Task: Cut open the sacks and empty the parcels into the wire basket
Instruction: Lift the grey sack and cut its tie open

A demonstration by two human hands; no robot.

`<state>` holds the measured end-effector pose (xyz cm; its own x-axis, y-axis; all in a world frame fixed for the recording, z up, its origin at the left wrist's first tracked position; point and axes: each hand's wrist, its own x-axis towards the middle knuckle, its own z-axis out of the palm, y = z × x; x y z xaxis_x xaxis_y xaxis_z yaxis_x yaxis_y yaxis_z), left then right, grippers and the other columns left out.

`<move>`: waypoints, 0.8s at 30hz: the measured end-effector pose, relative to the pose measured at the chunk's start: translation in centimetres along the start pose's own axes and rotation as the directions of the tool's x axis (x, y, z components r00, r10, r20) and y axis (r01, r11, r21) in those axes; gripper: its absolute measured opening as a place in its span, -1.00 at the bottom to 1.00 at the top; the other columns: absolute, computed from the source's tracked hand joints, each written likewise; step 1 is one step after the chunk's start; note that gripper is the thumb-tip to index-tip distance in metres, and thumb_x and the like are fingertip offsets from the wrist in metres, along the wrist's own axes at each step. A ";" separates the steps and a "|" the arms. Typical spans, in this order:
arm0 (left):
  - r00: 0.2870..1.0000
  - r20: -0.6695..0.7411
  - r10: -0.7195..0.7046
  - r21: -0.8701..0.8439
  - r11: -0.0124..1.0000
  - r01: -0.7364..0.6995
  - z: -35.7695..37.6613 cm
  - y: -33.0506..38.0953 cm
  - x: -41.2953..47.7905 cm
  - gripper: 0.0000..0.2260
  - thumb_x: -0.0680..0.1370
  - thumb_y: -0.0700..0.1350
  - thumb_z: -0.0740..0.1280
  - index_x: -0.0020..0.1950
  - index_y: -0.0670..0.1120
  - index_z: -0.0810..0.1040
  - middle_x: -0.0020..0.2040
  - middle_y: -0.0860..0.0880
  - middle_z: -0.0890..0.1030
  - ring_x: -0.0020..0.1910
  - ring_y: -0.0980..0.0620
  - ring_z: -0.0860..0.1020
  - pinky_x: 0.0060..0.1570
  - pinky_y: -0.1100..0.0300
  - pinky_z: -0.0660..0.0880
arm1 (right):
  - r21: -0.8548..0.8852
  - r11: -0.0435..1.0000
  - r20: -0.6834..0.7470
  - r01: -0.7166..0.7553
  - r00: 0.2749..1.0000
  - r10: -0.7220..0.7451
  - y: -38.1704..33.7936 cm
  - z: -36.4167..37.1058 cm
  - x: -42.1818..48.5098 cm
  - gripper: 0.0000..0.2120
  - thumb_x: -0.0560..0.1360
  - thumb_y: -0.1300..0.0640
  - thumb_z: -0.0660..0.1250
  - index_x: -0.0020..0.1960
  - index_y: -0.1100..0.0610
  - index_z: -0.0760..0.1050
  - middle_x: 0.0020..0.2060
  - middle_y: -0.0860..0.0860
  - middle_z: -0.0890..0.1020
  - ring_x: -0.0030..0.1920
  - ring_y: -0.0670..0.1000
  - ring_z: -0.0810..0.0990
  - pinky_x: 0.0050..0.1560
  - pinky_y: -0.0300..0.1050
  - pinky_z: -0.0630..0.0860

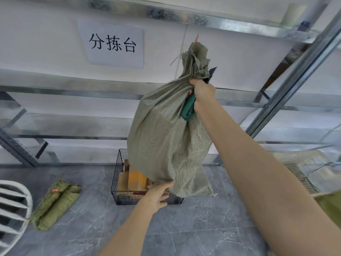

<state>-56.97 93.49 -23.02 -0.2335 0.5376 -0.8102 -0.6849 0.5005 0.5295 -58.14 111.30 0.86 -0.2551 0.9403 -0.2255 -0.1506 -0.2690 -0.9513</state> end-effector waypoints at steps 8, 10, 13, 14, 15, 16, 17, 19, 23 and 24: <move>0.997 -0.059 0.054 -0.061 0.997 -0.057 1.1 -1.3 1.5 -0.58 0.52 -0.19 0.38 0.35 -0.20 0.38 0.24 -0.15 0.53 0.11 -0.11 0.56 0.23 -0.05 0.40 | 0.023 0.999 0.009 -0.029 1.000 0.028 -0.1 -0.3 -0.1 -0.89 0.48 0.28 0.36 -0.04 0.23 0.44 -0.31 0.09 0.52 -0.42 0.00 0.46 -0.40 -0.20 0.45; 0.993 -0.101 0.059 -0.075 0.995 -0.066 1.6 -1.1 1.4 -0.74 0.59 -0.22 0.26 0.25 -0.28 0.44 0.12 -0.18 0.57 0.05 -0.10 0.57 0.19 -0.02 0.45 | 0.038 0.998 0.015 -0.041 0.999 0.040 0.0 -0.4 -0.1 -0.87 0.48 0.28 0.36 0.00 0.24 0.44 -0.32 0.08 0.51 -0.45 -0.02 0.43 -0.46 -0.24 0.43; 0.992 -0.115 0.056 -0.064 0.996 -0.063 2.0 -0.2 1.4 -0.83 0.64 -0.26 0.12 -0.05 -0.26 0.48 -0.01 -0.16 0.53 0.06 -0.12 0.55 0.23 -0.02 0.42 | 0.063 0.997 0.029 -0.052 0.998 0.050 -0.1 -0.4 -0.4 -0.91 0.49 0.29 0.35 -0.06 0.22 0.44 -0.37 0.06 0.48 -0.54 -0.06 0.40 -0.55 -0.30 0.39; 0.989 -0.135 0.067 -0.058 0.996 -0.075 2.0 0.0 1.4 -0.79 0.63 -0.27 0.11 -0.14 -0.22 0.46 -0.08 -0.15 0.52 -0.01 -0.10 0.55 0.18 0.00 0.43 | 0.078 0.996 0.034 -0.052 0.998 0.050 -0.1 -0.4 -0.5 -0.91 0.49 0.29 0.35 -0.11 0.21 0.43 -0.40 0.05 0.47 -0.59 -0.08 0.38 -0.56 -0.32 0.38; 0.984 -0.154 0.087 -0.027 0.995 -0.093 2.1 0.2 1.5 -0.80 0.62 -0.25 0.15 -0.19 -0.20 0.44 -0.13 -0.13 0.51 -0.08 -0.08 0.55 0.08 0.01 0.46 | 0.089 0.995 0.035 -0.053 0.998 0.050 -0.1 -0.4 -0.4 -0.89 0.49 0.30 0.34 -0.15 0.20 0.42 -0.42 0.05 0.45 -0.63 -0.09 0.35 -0.56 -0.32 0.38; 0.974 -0.180 0.138 0.019 0.990 -0.137 2.2 0.2 1.9 -0.84 0.60 -0.20 0.23 -0.17 -0.18 0.43 -0.13 -0.12 0.51 -0.10 -0.06 0.55 -0.03 0.04 0.48 | 0.093 0.994 0.035 -0.054 0.998 0.051 -0.1 -0.4 -0.4 -0.88 0.49 0.30 0.34 -0.17 0.19 0.41 -0.43 0.05 0.44 -0.64 -0.10 0.33 -0.56 -0.32 0.37; 0.962 -0.196 0.190 0.069 0.981 -0.180 2.4 0.2 1.7 -0.85 0.55 -0.12 0.34 -0.11 -0.18 0.44 -0.09 -0.12 0.52 -0.06 -0.06 0.55 -0.09 0.07 0.49 | 0.091 0.994 0.035 -0.054 0.998 0.051 0.1 -0.4 -0.4 -0.87 0.49 0.30 0.34 -0.18 0.19 0.41 -0.44 0.05 0.44 -0.65 -0.10 0.33 -0.56 -0.32 0.37; 0.950 -0.206 0.237 0.119 0.969 -0.216 2.5 -0.3 2.2 -0.48 0.37 0.05 0.51 0.15 -0.20 0.39 0.10 -0.11 0.50 0.10 -0.09 0.52 0.06 0.03 0.52 | 0.083 0.995 0.026 -0.060 0.998 0.058 0.4 -0.4 -0.4 -0.85 0.49 0.31 0.33 -0.20 0.19 0.40 -0.45 0.05 0.42 -0.64 -0.09 0.32 -0.56 -0.30 0.35; 0.972 -0.175 0.156 -0.026 0.986 -0.163 2.3 -0.3 2.0 -0.21 0.37 0.06 0.52 0.45 -0.13 0.21 0.38 -0.10 0.35 0.30 -0.15 0.41 0.10 -0.07 0.51 | 0.101 0.990 0.000 -0.098 0.995 0.099 0.4 -0.3 -0.4 -0.84 0.50 0.31 0.33 -0.21 0.19 0.39 -0.44 0.05 0.42 -0.60 -0.08 0.32 -0.57 -0.31 0.35; 0.977 -0.166 0.132 -0.066 0.987 -0.145 2.1 -0.4 2.3 -0.25 0.39 0.06 0.50 0.45 -0.11 0.23 0.39 -0.10 0.35 0.30 -0.17 0.41 0.11 -0.08 0.51 | 0.110 0.988 0.000 -0.111 0.994 0.112 0.3 -0.2 -0.4 -0.86 0.50 0.32 0.33 -0.19 0.20 0.39 -0.42 0.05 0.43 -0.58 -0.08 0.33 -0.57 -0.32 0.36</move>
<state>-55.75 95.94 -24.57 -0.4330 0.4791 -0.7636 -0.6883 0.3712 0.6232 -57.93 110.91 0.62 -0.2702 0.9042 -0.3308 -0.2251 -0.3933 -0.8914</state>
